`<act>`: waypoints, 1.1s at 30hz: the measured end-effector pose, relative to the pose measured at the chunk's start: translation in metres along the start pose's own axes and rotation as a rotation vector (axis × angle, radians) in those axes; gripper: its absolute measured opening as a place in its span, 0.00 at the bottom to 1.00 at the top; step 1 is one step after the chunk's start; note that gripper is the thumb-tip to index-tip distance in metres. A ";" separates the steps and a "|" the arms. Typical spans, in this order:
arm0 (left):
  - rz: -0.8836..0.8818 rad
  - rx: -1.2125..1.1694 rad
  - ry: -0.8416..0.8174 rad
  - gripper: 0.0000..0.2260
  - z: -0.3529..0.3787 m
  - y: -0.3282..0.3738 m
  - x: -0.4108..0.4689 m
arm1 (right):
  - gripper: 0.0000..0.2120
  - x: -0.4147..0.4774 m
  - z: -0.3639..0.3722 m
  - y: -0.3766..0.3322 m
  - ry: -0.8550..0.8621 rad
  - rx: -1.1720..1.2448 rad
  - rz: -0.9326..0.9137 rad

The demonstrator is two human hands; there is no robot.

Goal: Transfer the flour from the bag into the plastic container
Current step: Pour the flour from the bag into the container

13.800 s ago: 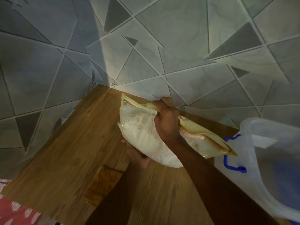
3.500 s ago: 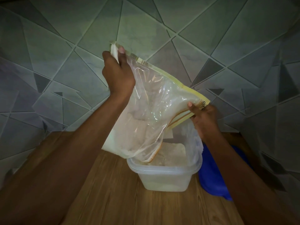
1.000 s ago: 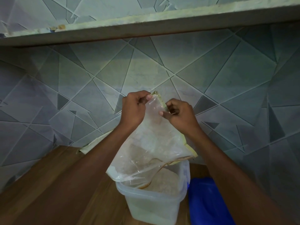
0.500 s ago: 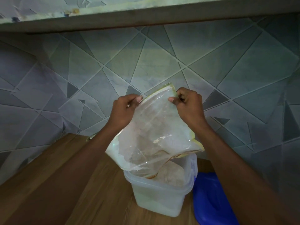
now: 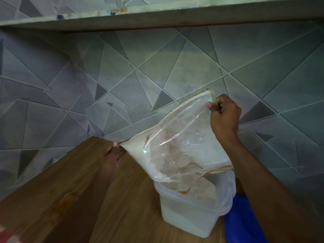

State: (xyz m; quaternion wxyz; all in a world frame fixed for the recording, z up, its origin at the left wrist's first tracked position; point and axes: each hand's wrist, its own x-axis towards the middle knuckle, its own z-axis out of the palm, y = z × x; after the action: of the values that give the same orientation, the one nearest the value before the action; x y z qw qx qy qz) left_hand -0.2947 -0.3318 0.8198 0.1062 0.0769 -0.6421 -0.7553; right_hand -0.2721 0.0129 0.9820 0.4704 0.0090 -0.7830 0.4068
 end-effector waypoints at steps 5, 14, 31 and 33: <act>-0.021 -0.303 -0.040 0.11 0.003 -0.010 -0.002 | 0.13 -0.002 0.005 -0.003 0.062 0.005 -0.009; 0.005 -0.346 -0.098 0.07 0.012 0.012 0.019 | 0.14 0.004 -0.002 -0.004 0.095 0.018 -0.021; 0.156 -0.158 -0.044 0.08 0.049 0.065 0.022 | 0.14 0.022 -0.042 0.006 0.170 -0.014 0.080; 0.180 -0.133 -0.033 0.09 0.057 0.070 0.020 | 0.14 0.022 -0.049 0.005 0.197 -0.015 0.094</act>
State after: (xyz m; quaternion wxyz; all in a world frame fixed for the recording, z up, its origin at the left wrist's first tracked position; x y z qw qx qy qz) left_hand -0.3237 -0.2930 0.8990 0.1680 -0.0006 -0.5965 -0.7849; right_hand -0.2507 0.0557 1.0067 0.5254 -0.0714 -0.7356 0.4216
